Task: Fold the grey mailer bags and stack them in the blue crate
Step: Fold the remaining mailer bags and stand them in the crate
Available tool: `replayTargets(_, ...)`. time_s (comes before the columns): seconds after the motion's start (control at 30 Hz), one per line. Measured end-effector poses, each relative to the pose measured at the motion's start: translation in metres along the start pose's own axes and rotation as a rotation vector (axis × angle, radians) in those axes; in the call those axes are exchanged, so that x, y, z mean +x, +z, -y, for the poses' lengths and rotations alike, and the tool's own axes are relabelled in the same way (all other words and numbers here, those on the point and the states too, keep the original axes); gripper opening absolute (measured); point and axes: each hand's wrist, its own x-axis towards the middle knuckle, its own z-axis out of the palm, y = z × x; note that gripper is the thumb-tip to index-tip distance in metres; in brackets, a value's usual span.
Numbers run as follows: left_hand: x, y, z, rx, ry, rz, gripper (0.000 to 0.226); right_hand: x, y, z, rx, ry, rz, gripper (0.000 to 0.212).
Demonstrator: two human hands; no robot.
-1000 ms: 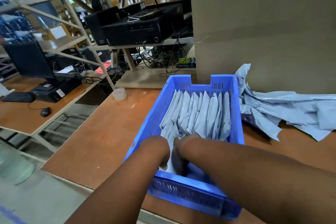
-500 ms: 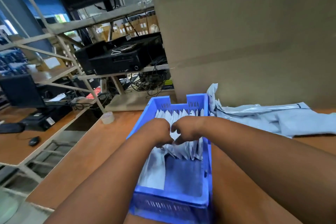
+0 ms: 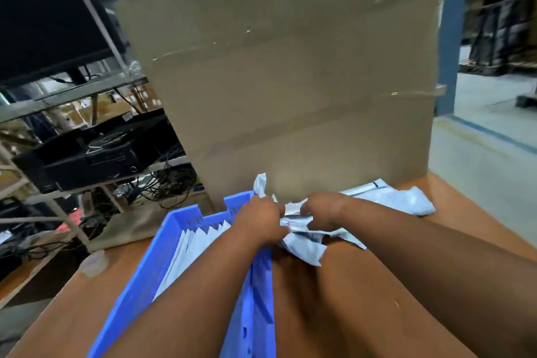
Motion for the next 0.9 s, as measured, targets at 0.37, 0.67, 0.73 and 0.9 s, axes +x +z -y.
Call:
replayTargets(0.37,0.086,0.060,0.020,0.276,0.134,0.046,0.027,0.089,0.061,-0.045,0.018,0.195,-0.216,0.029)
replayTargets(0.67,0.131,0.108,0.006,0.403,0.167,-0.051,0.023,0.104,0.109,-0.063,-0.006,0.222,-0.289,0.027)
replayTargets(0.73,0.131,0.106,0.002,0.319,0.133,-0.092,0.030,0.094,0.112,-0.068,0.019,0.207,-0.373,0.022)
replayTargets(0.9,0.131,0.076,-0.017,0.106,0.181,-0.217,0.022,0.049,0.091,-0.089,0.169,0.167,-0.604,0.019)
